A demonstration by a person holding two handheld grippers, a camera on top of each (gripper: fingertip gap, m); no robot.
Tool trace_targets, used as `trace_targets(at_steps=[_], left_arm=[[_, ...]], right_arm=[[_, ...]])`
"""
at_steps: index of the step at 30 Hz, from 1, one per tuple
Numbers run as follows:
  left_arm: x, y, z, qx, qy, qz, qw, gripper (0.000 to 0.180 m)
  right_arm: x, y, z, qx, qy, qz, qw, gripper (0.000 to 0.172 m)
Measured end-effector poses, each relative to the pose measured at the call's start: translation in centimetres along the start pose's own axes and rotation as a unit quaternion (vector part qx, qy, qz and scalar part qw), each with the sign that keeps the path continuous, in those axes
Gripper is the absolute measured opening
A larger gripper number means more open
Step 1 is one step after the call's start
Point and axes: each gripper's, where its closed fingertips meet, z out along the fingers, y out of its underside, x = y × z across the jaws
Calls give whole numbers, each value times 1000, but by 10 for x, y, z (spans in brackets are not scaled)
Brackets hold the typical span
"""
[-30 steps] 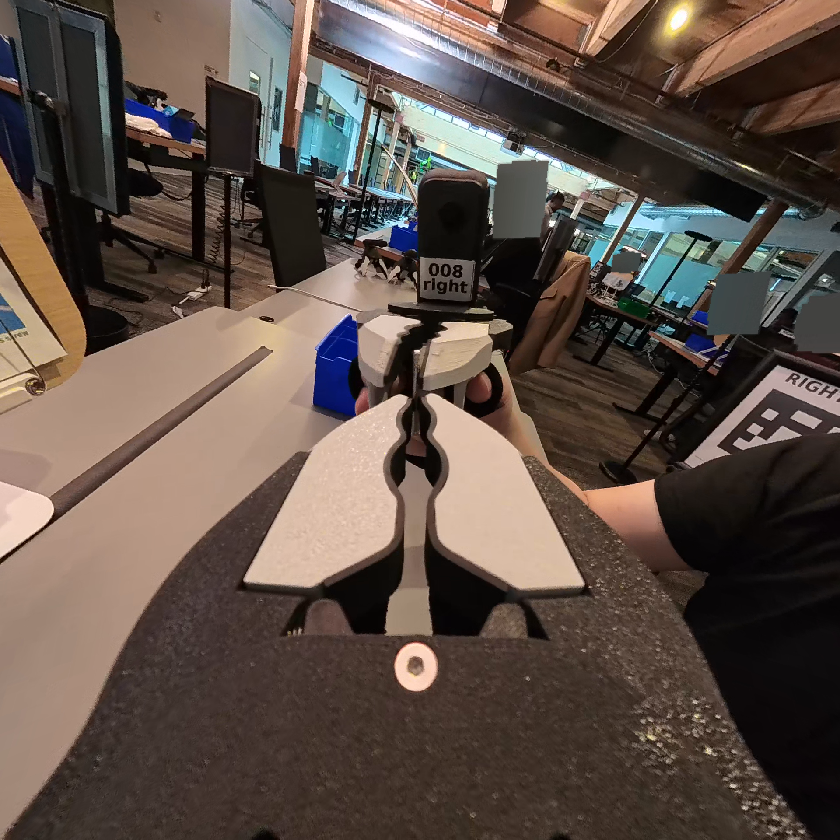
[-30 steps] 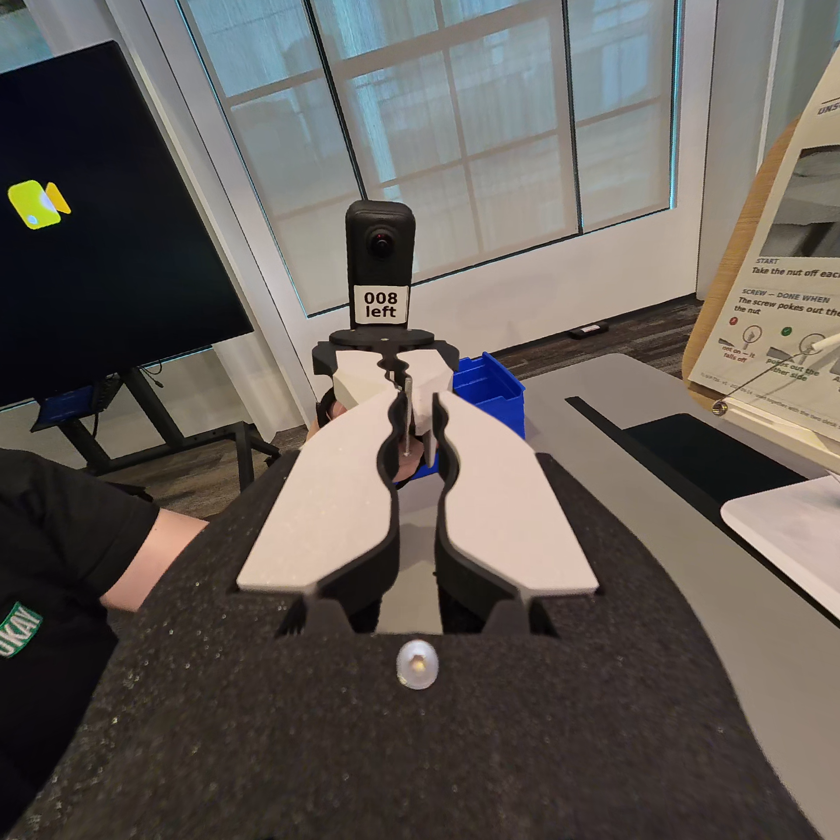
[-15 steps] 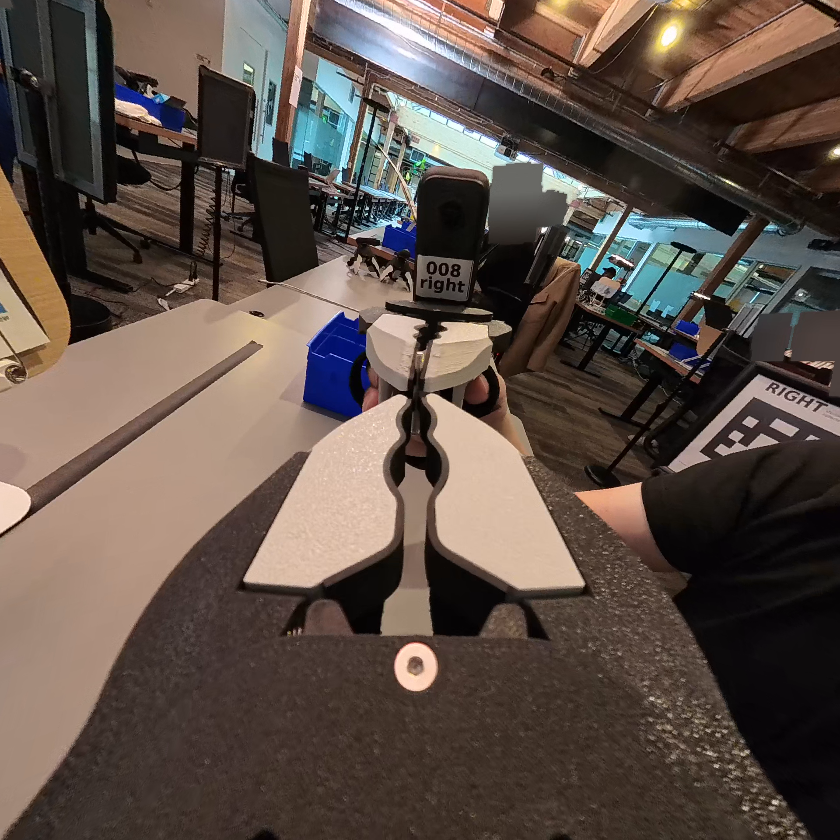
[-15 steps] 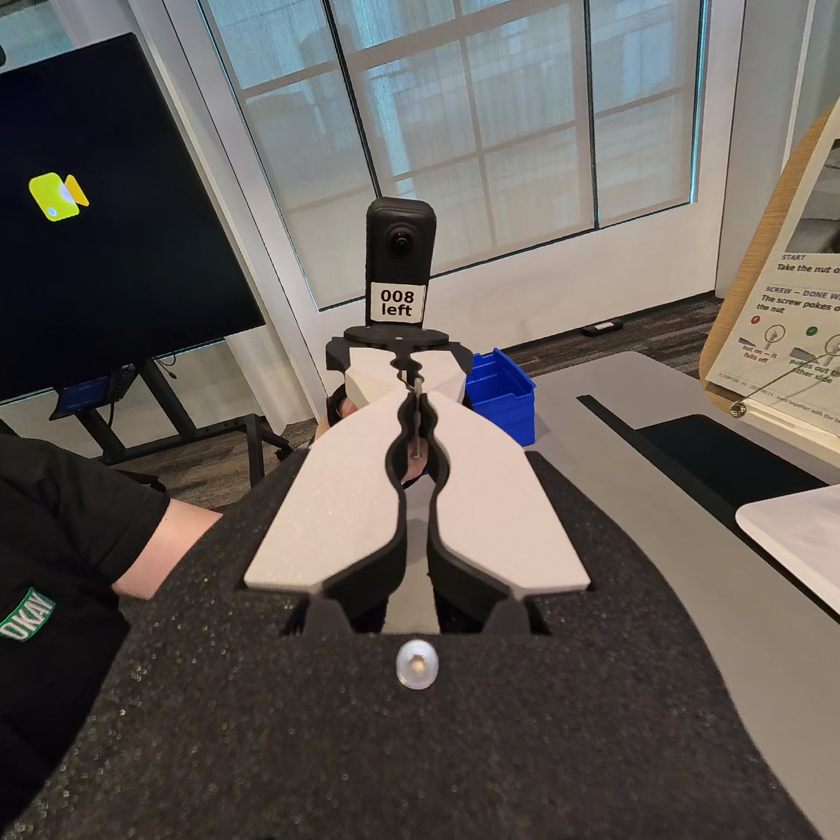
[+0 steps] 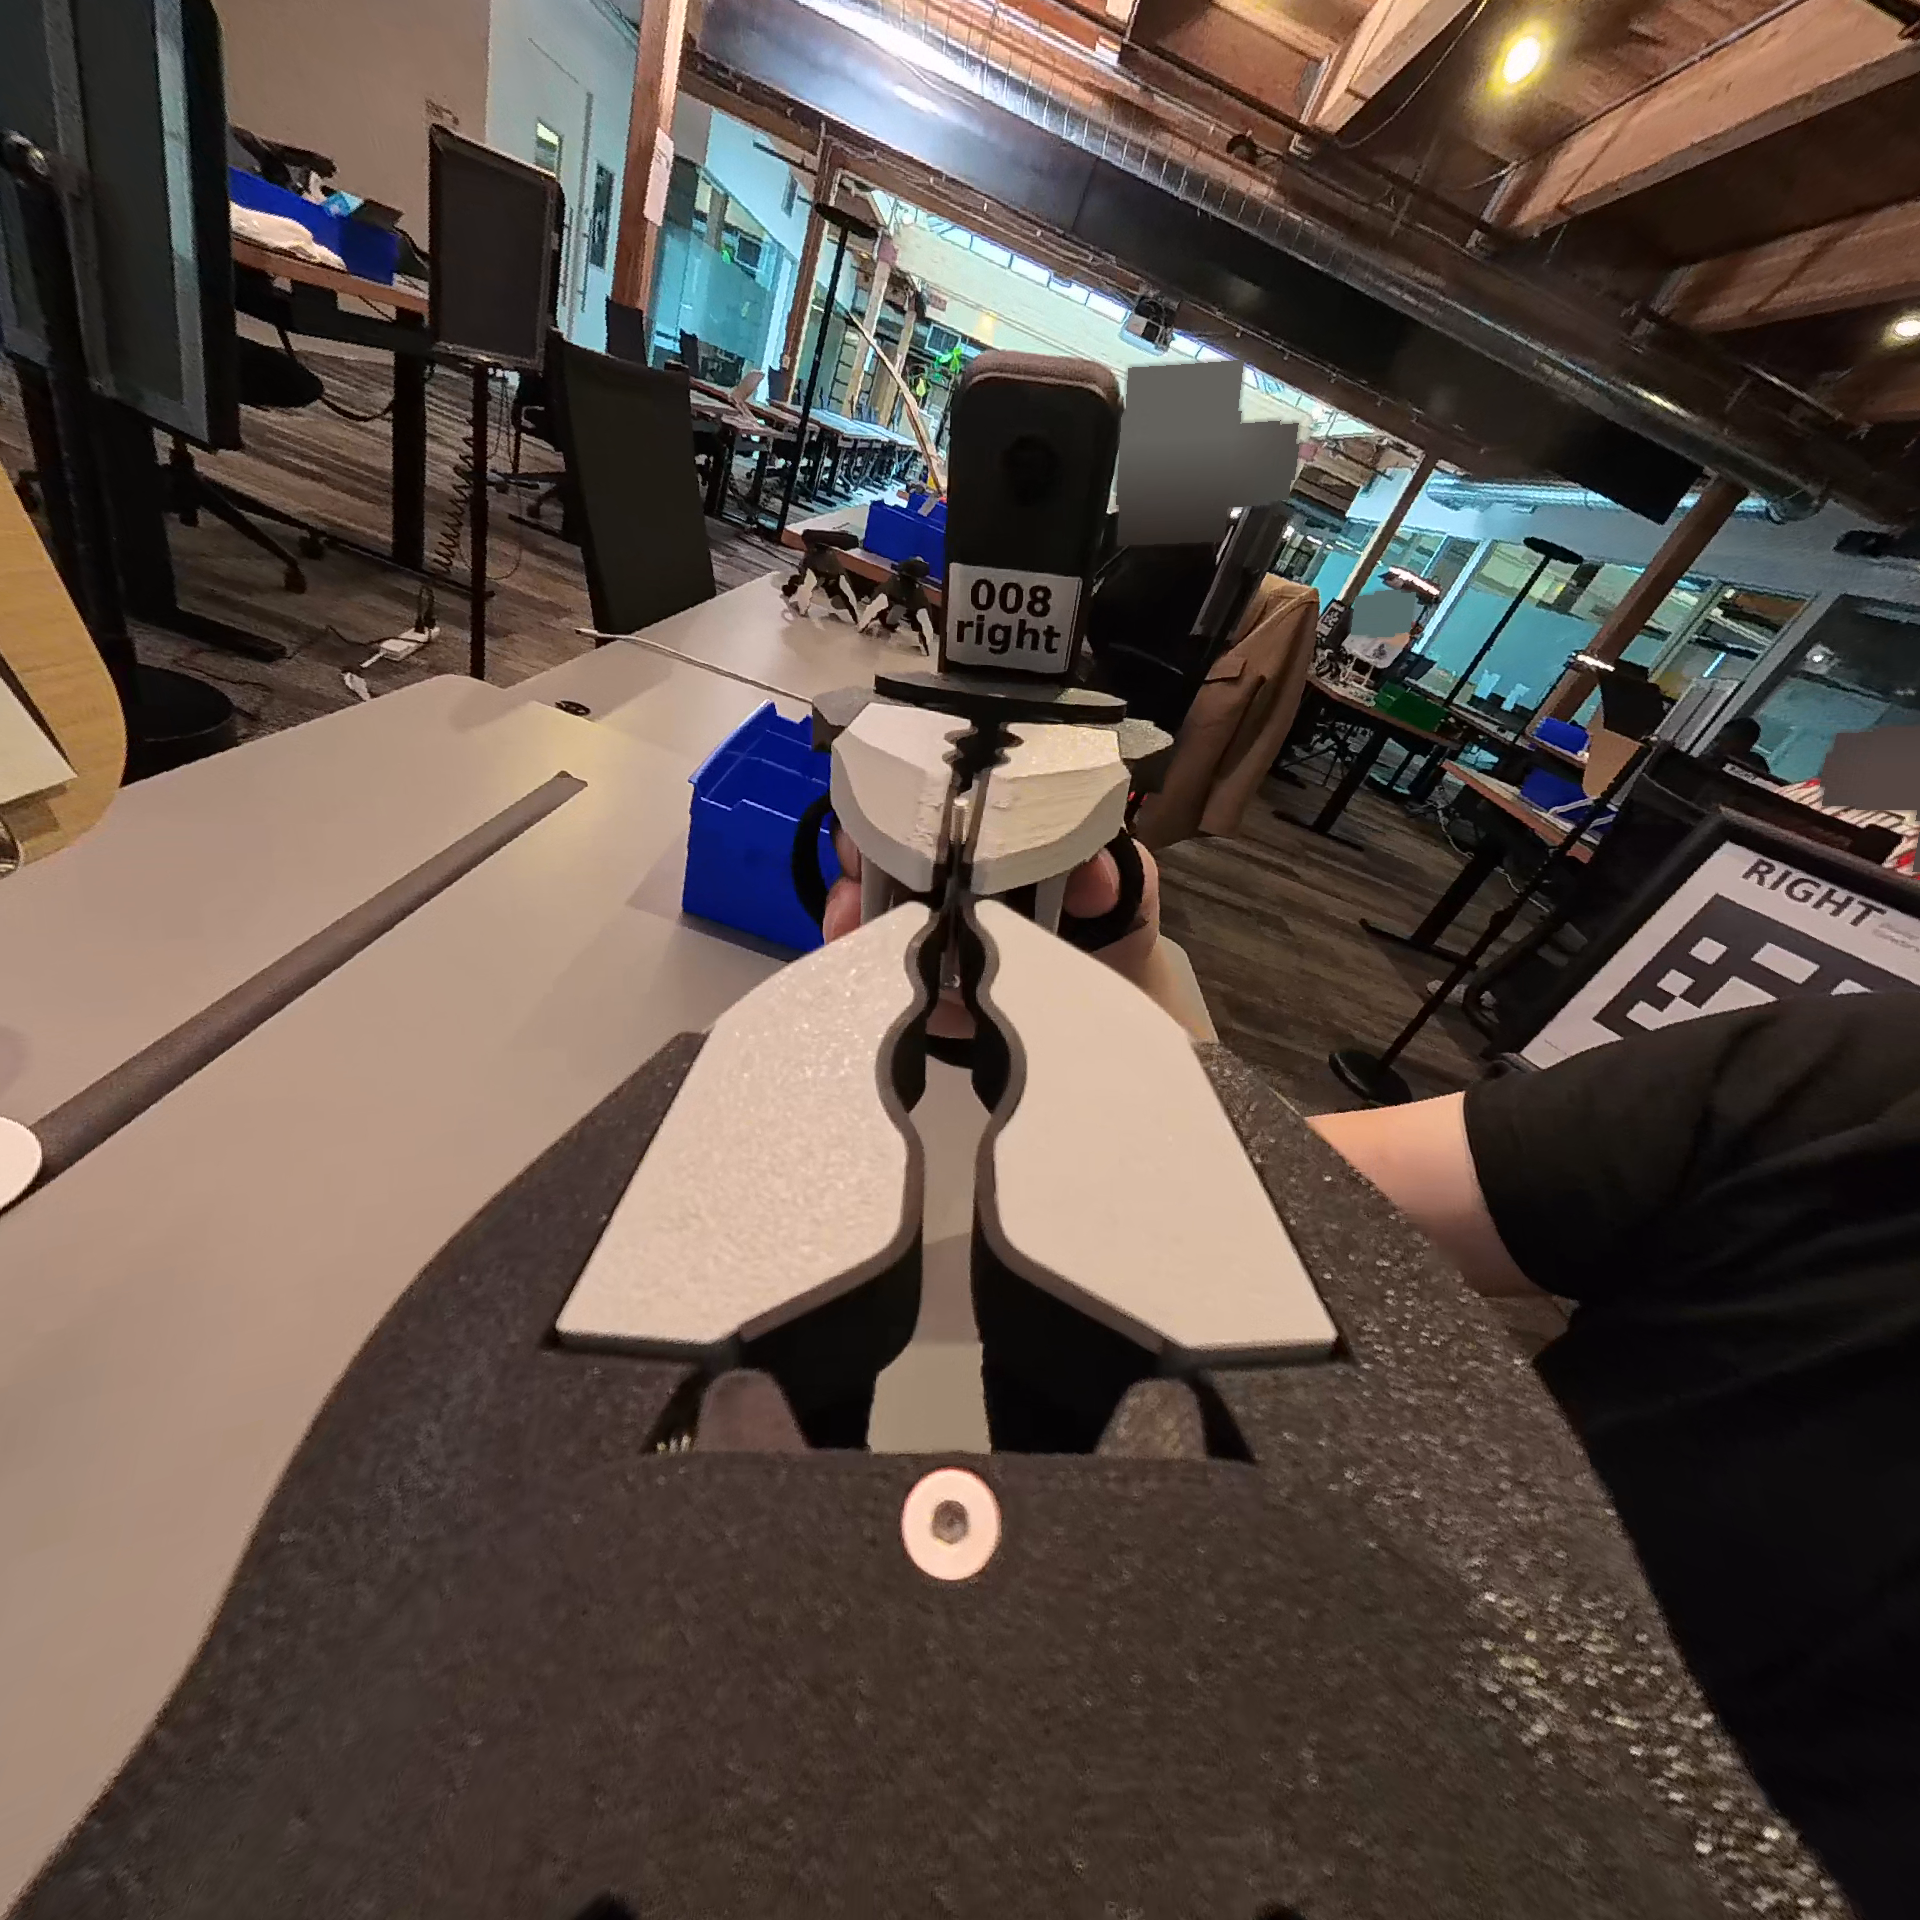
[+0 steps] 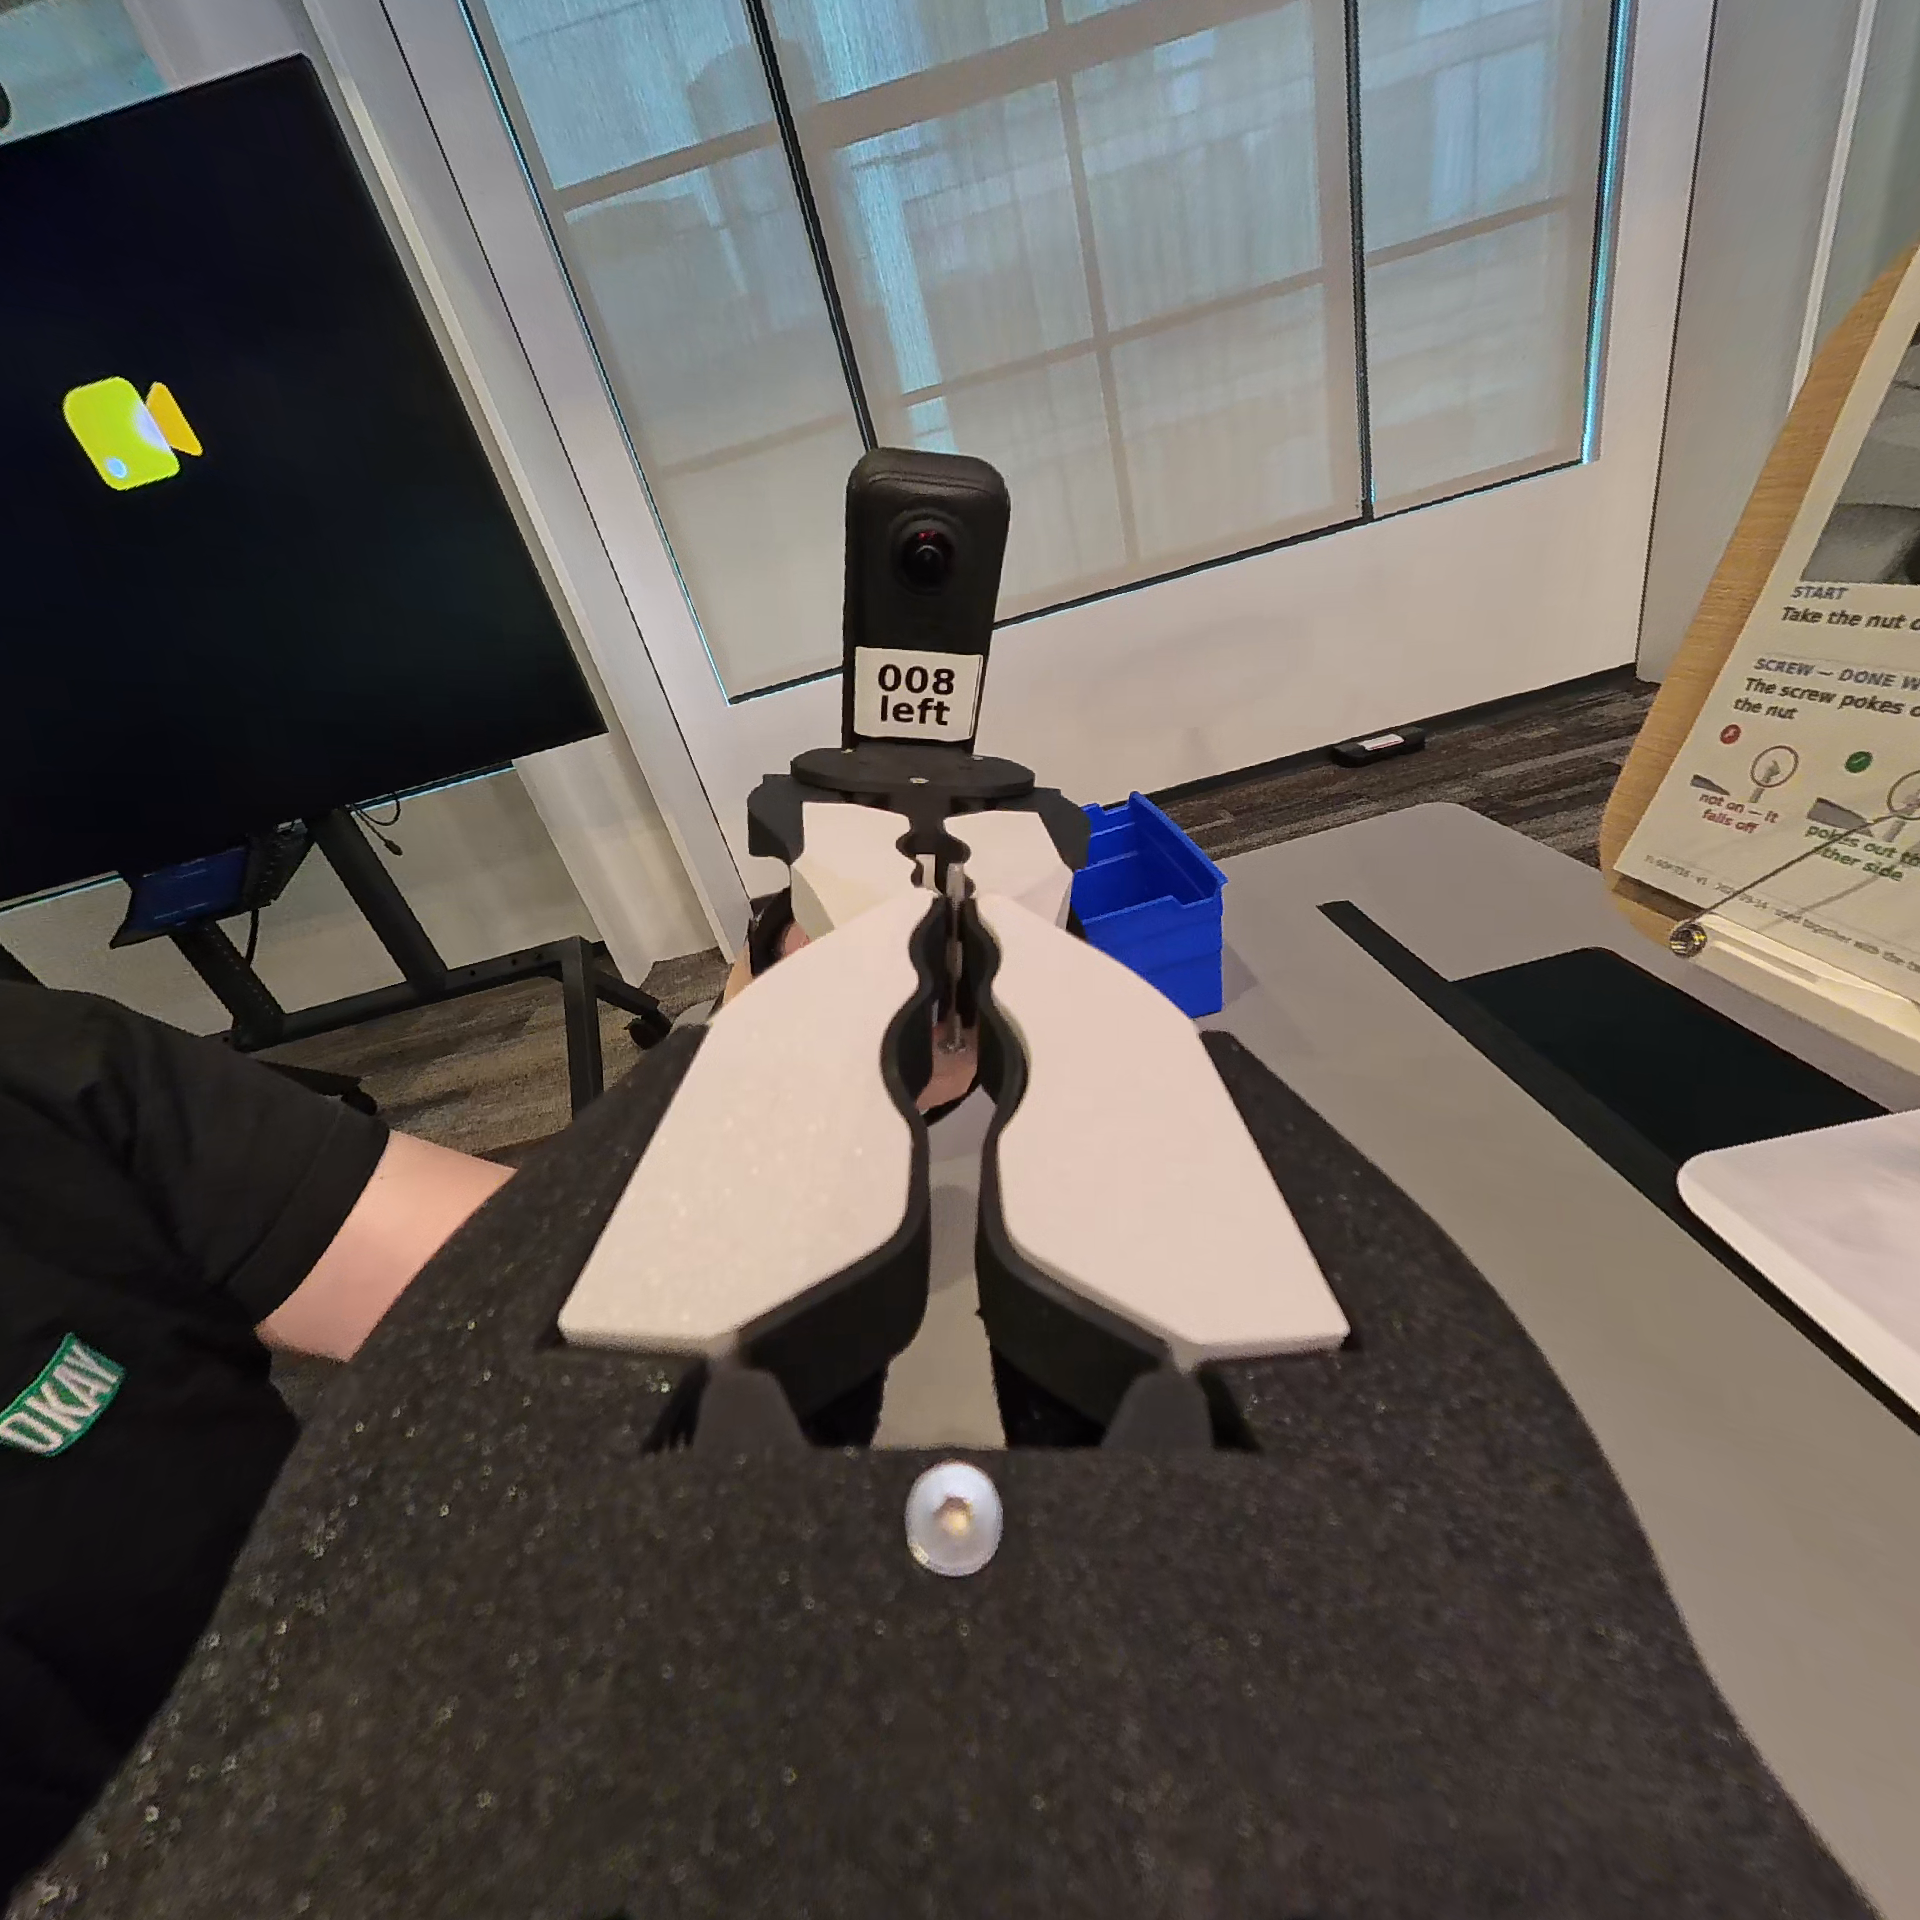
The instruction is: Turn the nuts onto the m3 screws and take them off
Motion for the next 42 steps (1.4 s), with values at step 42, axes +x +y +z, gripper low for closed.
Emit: trace_targets(at_steps=[42], left_arm=[[-29,-18,-85,42,-103,17,994,2]], right_arm=[[57,227,-50,-494,-39,-145,856,9]])
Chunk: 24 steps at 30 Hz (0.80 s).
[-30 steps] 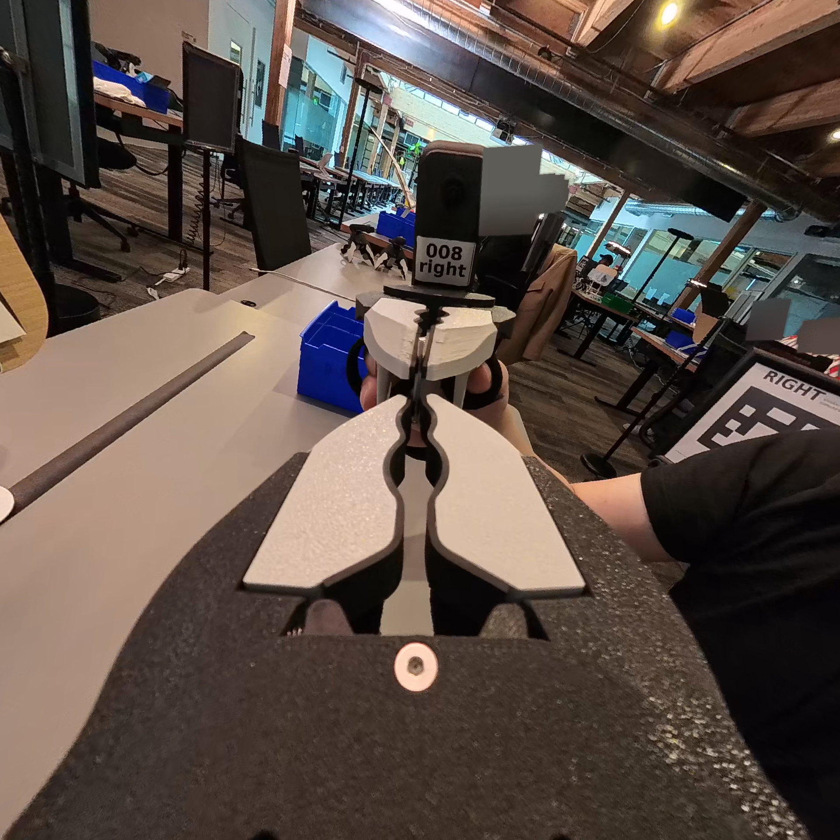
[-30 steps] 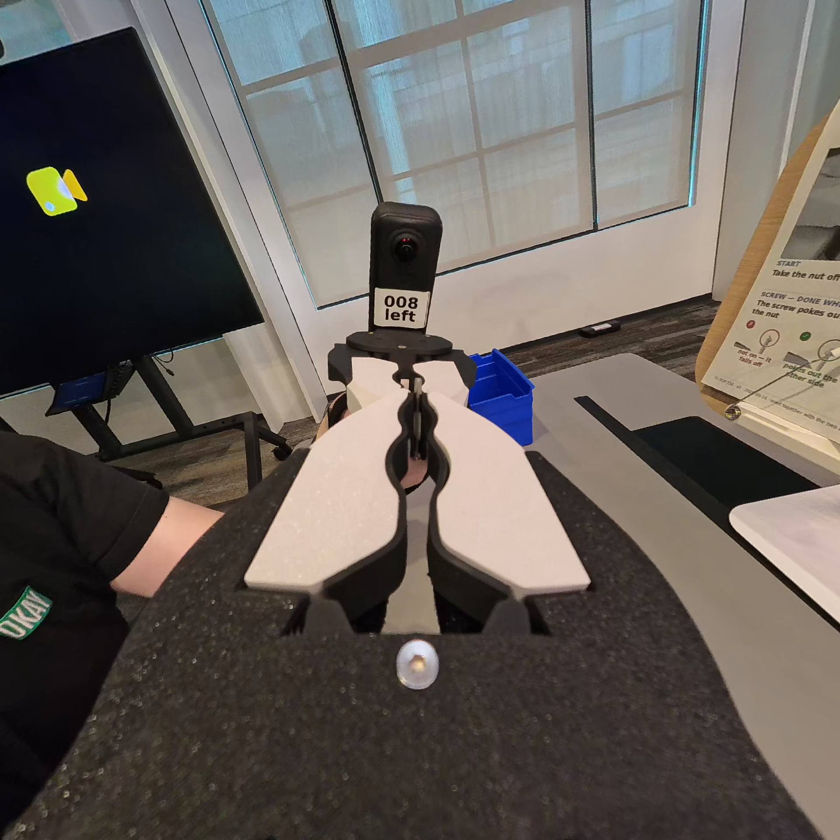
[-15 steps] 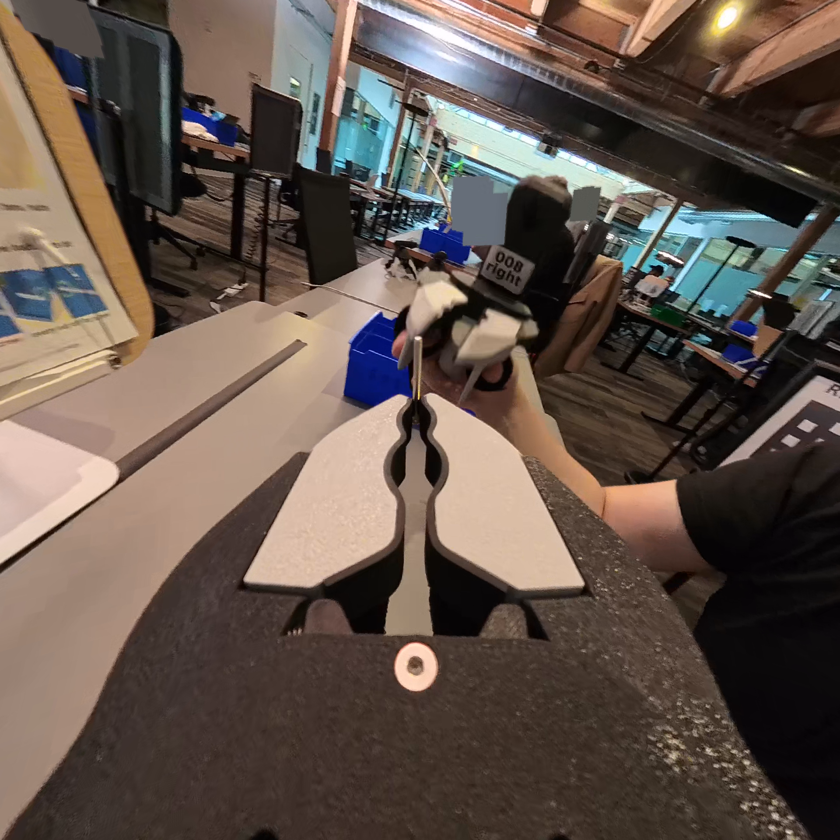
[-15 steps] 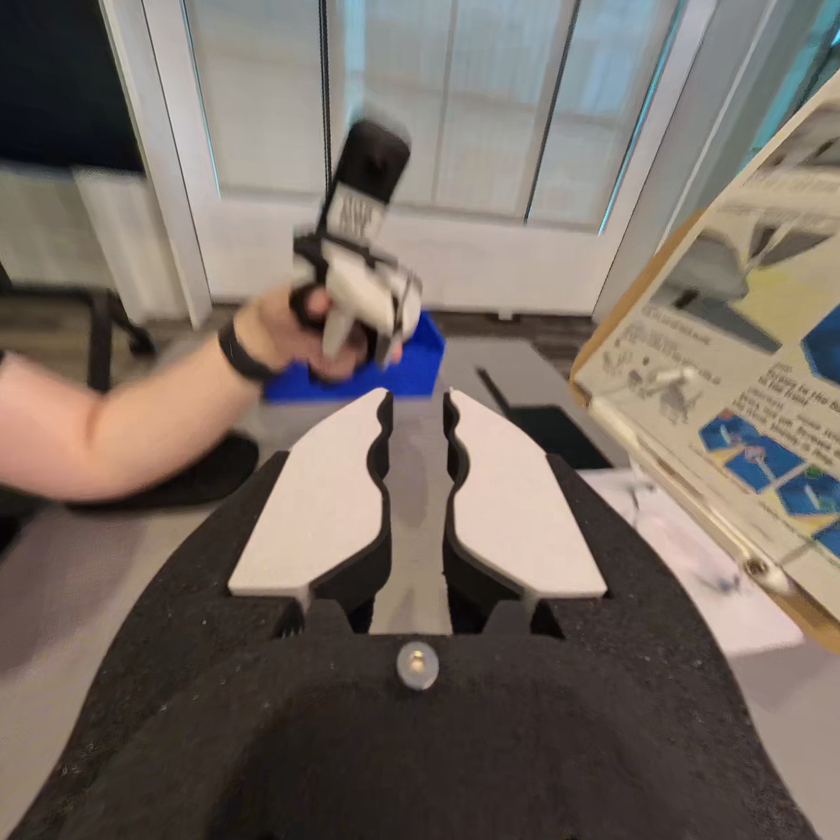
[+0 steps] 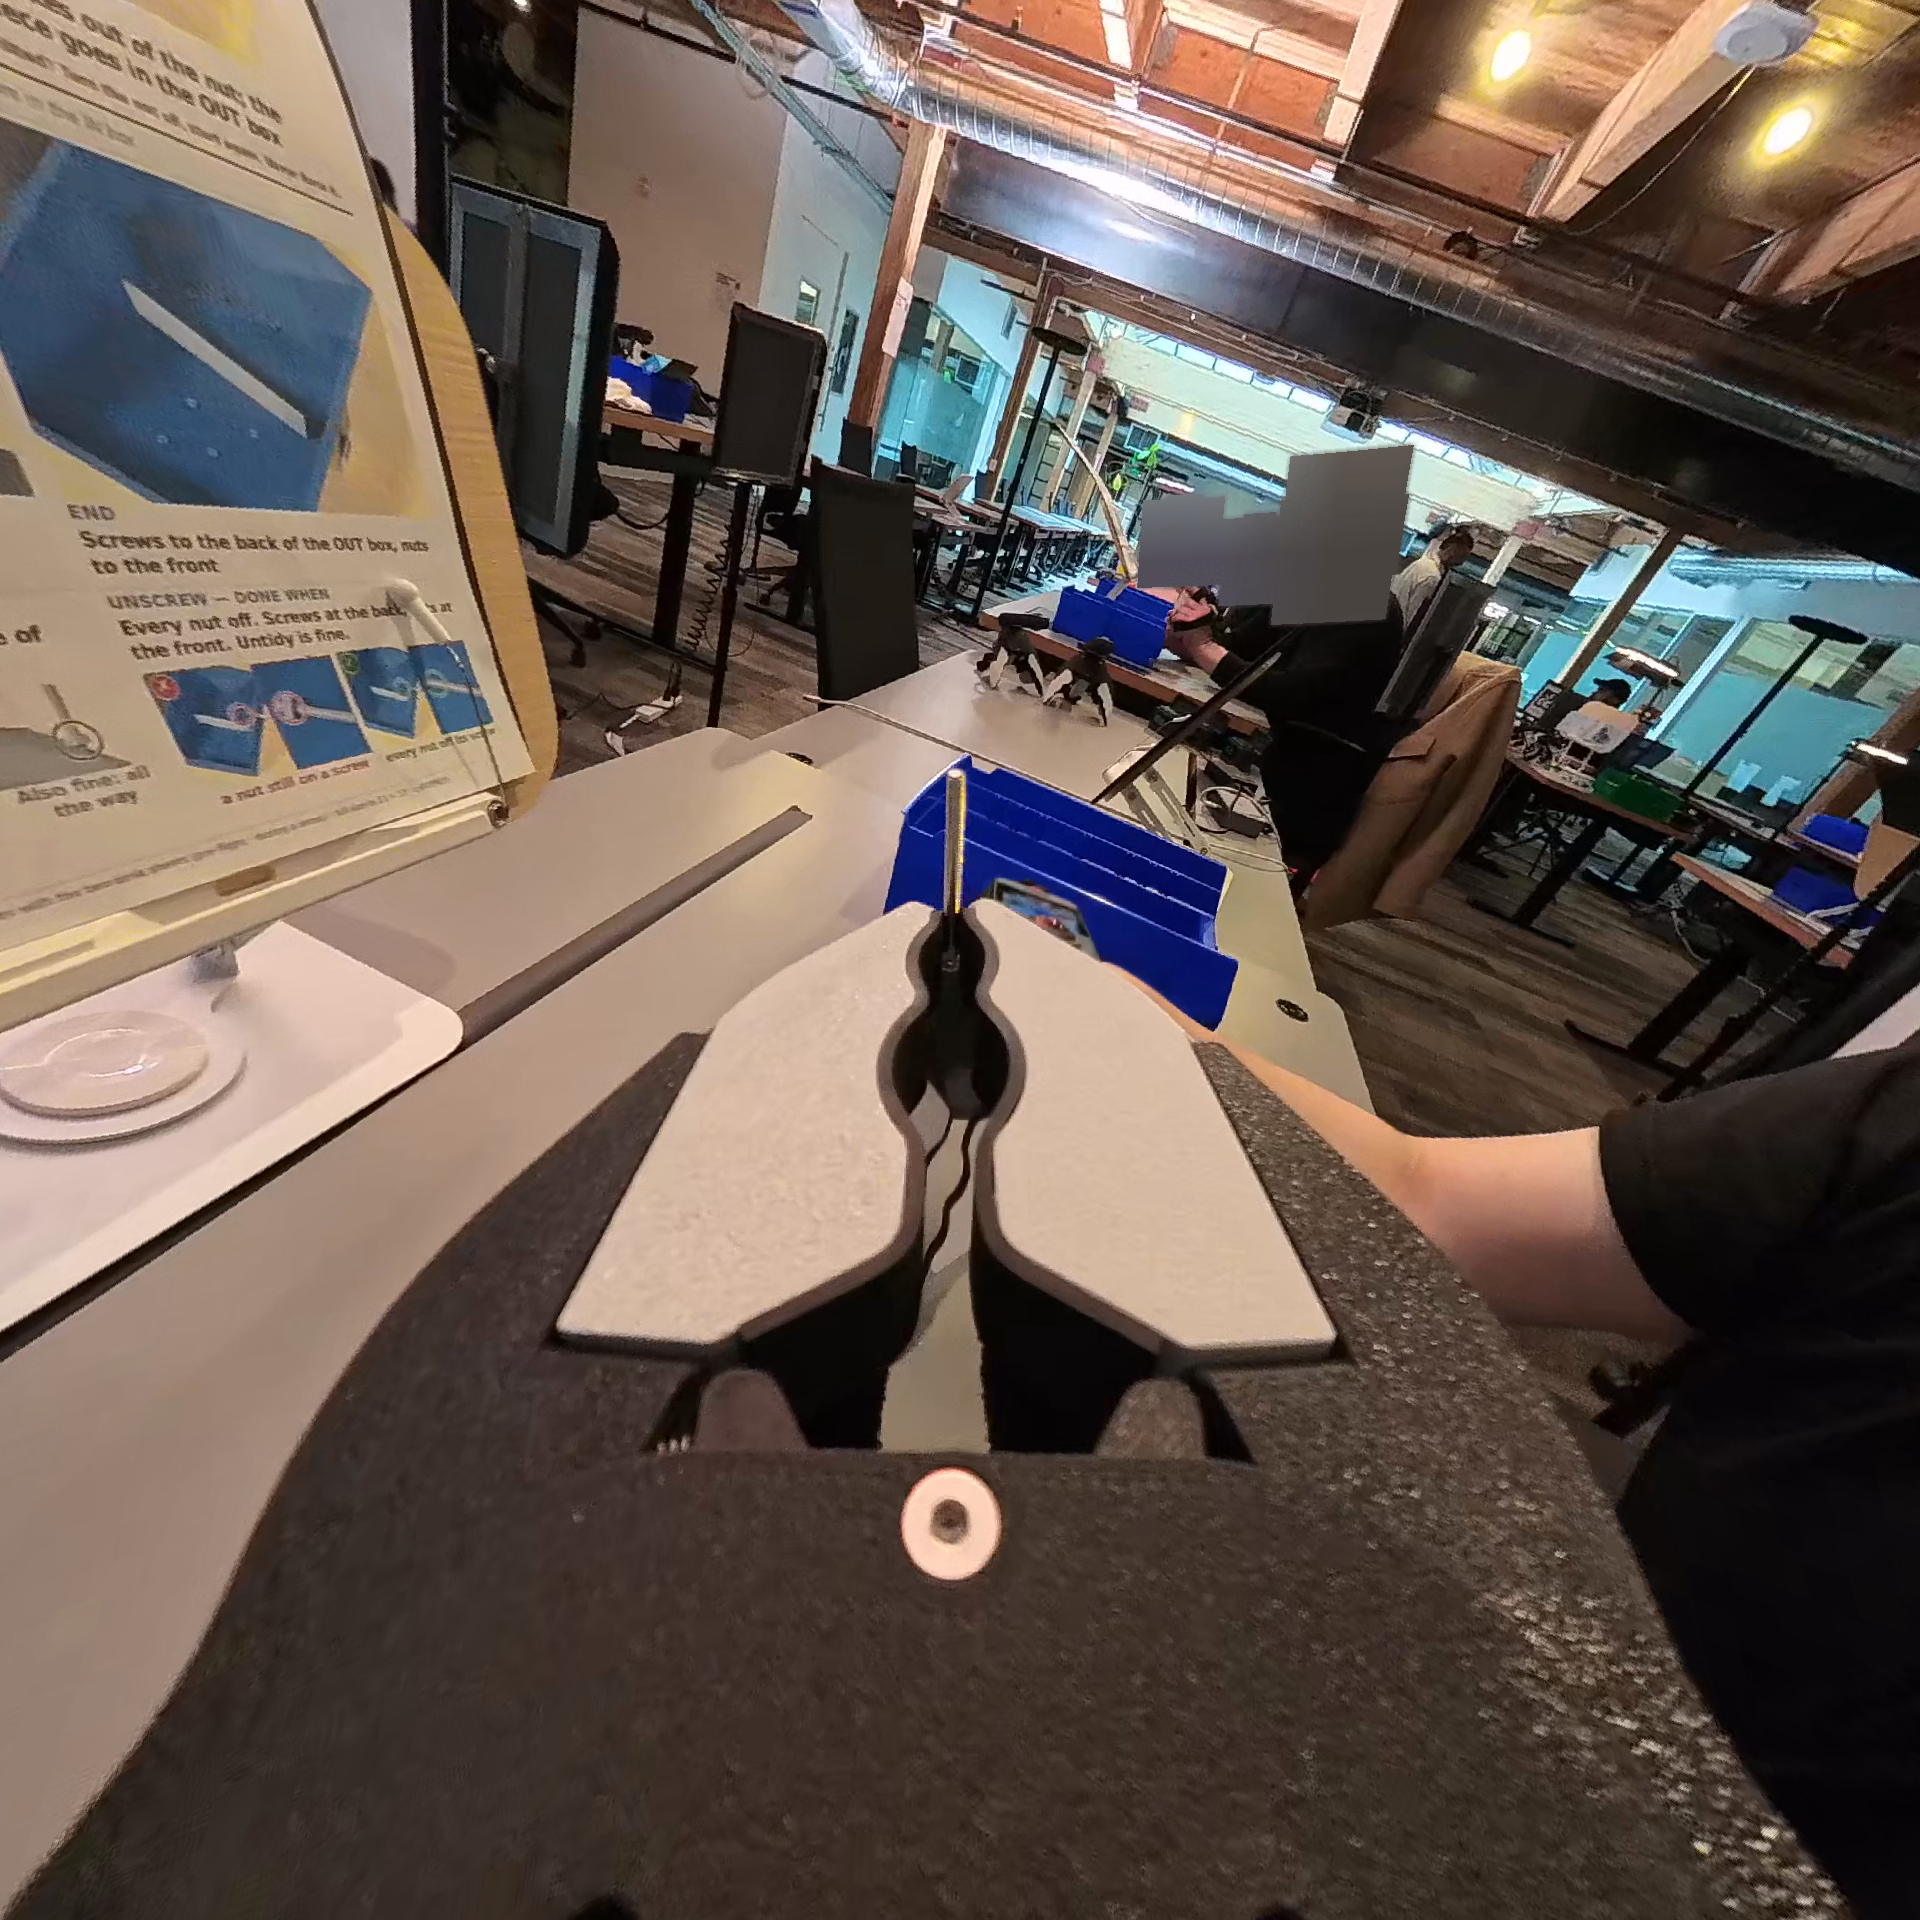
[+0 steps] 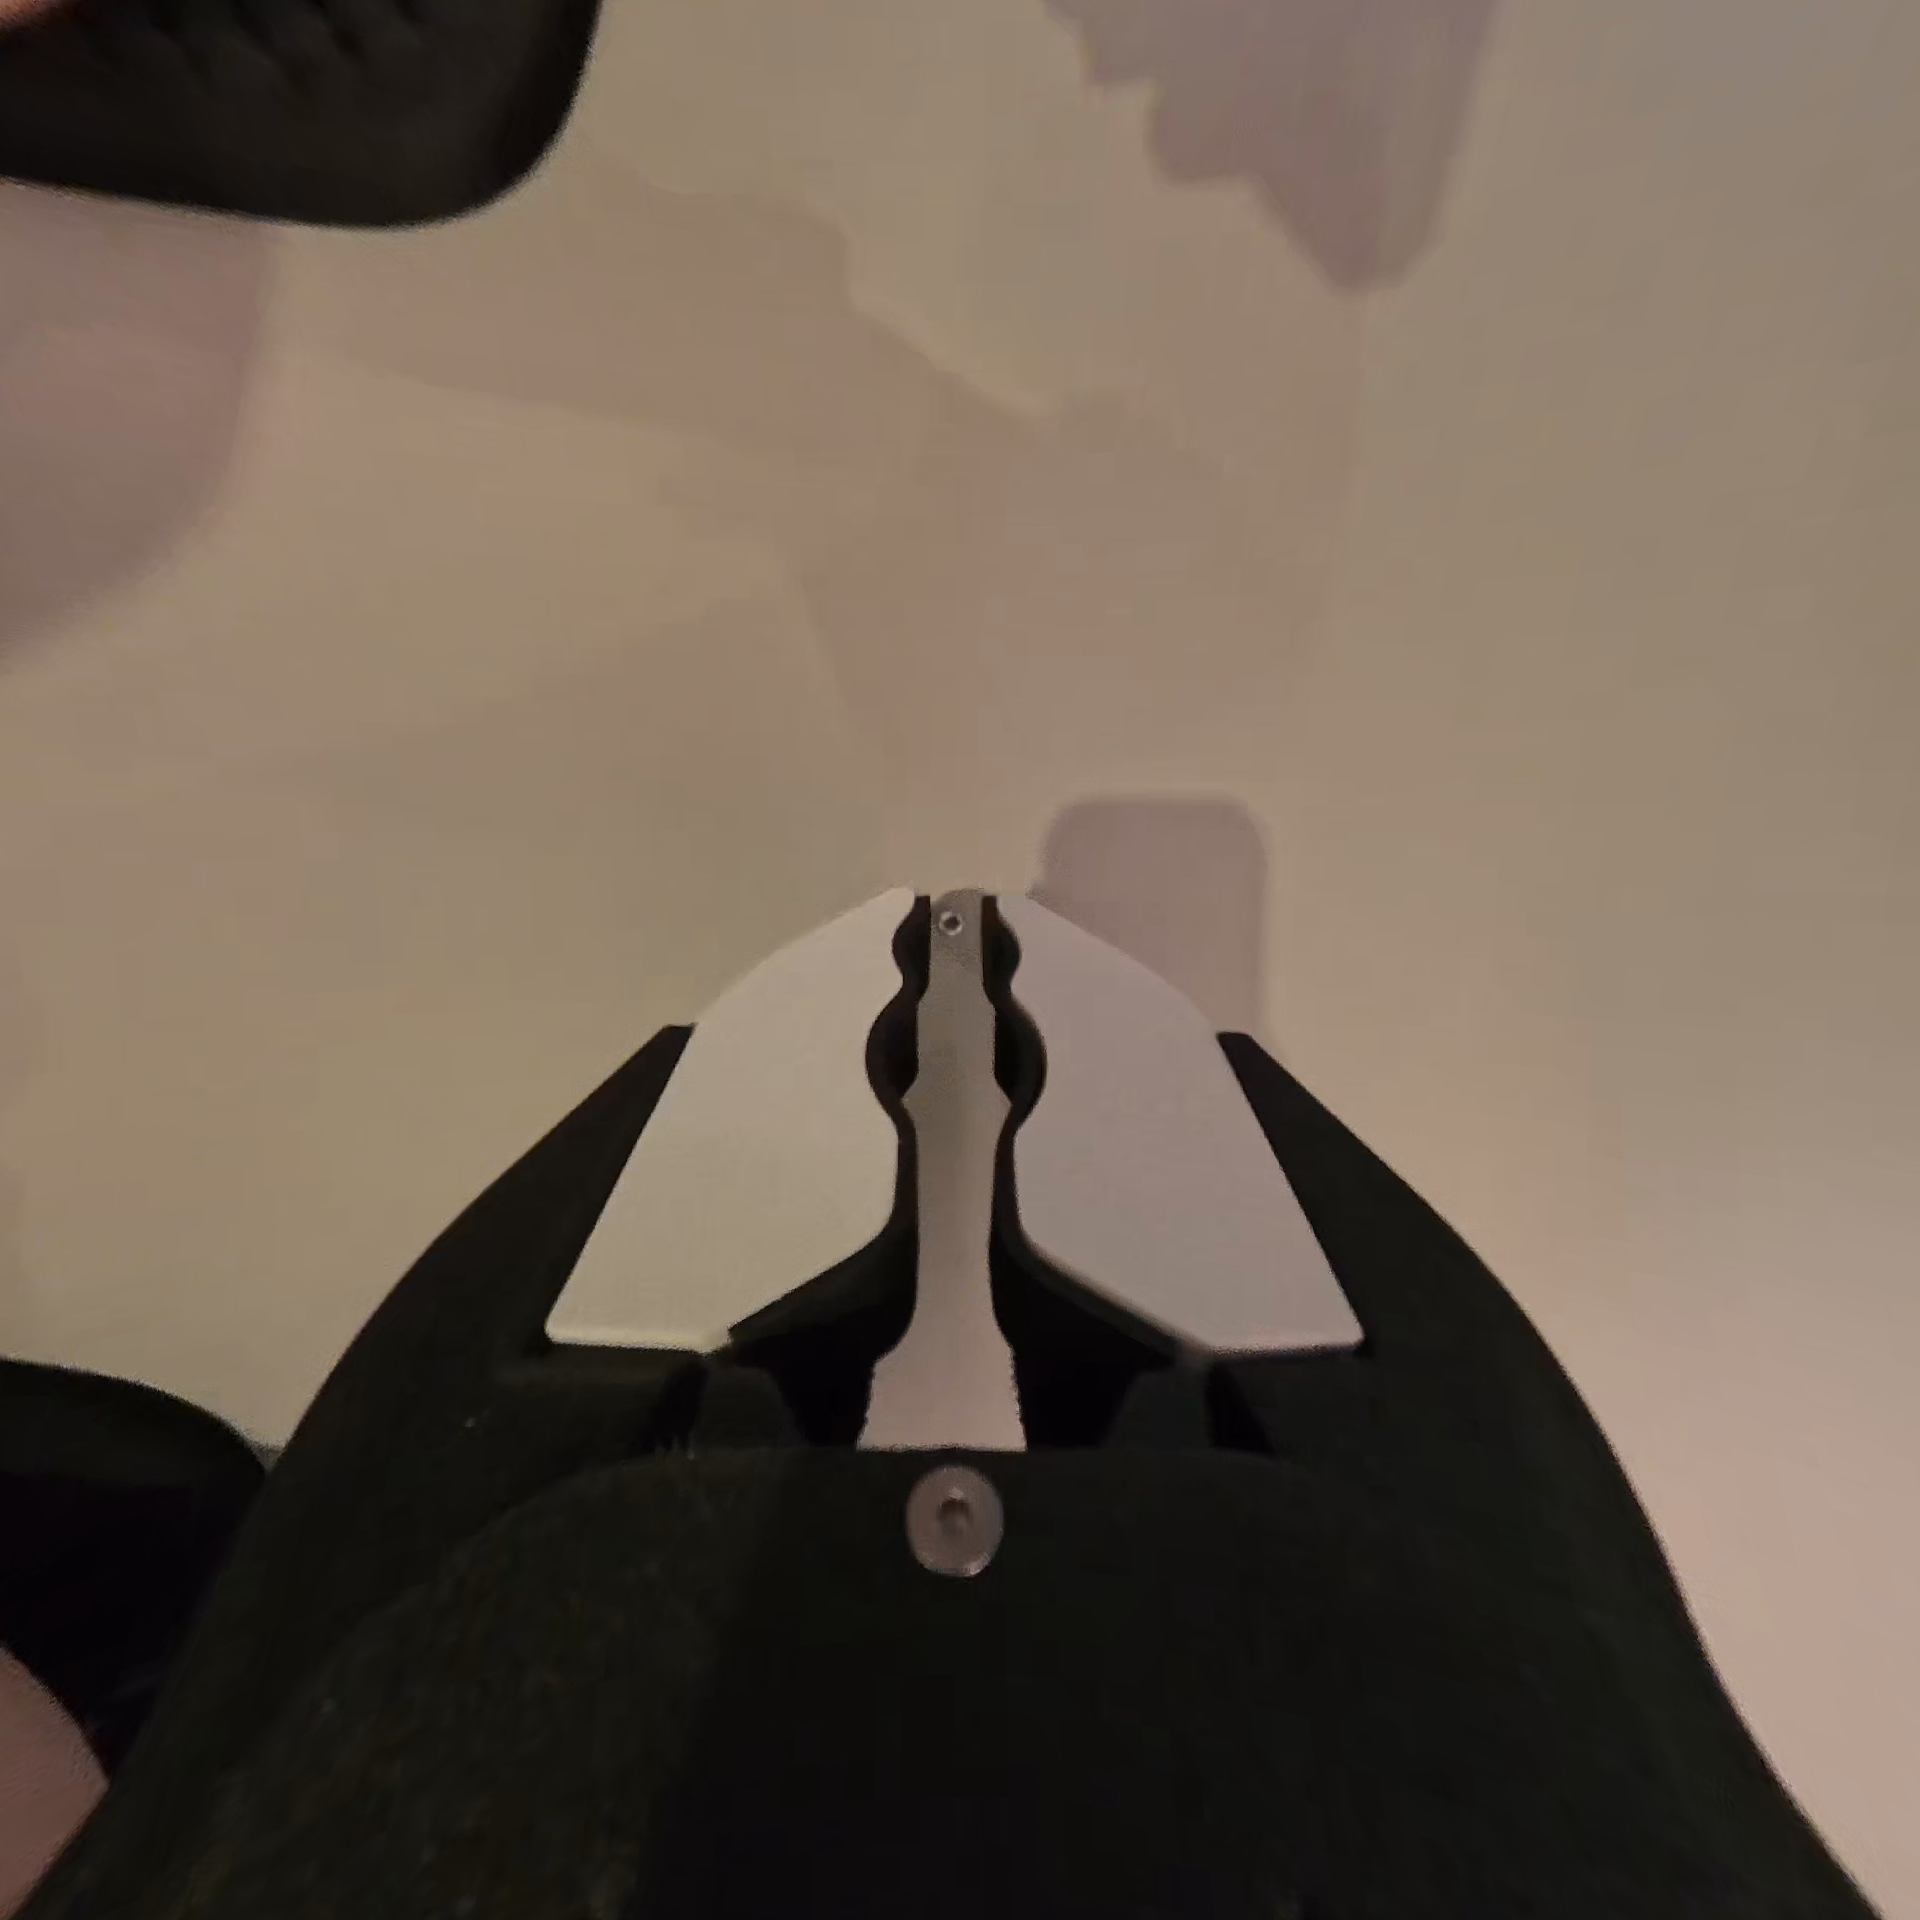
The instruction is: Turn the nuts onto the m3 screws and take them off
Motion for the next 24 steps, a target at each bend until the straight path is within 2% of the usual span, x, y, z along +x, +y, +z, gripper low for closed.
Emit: trace_targets(at_steps=[6,16,24], left_arm=[[0,-2,-6,3,5,-5,1000,2],[2,-2,-8,3,12,-4,1000,2],[4,0,-4,-3,18,-5,1000,2]], right_arm=[[-1,12,16,-37,9,-17,999,13],[-1,21,26,-70,10,-21,997,11],[0,20,27,-66,10,-11,998,8]])
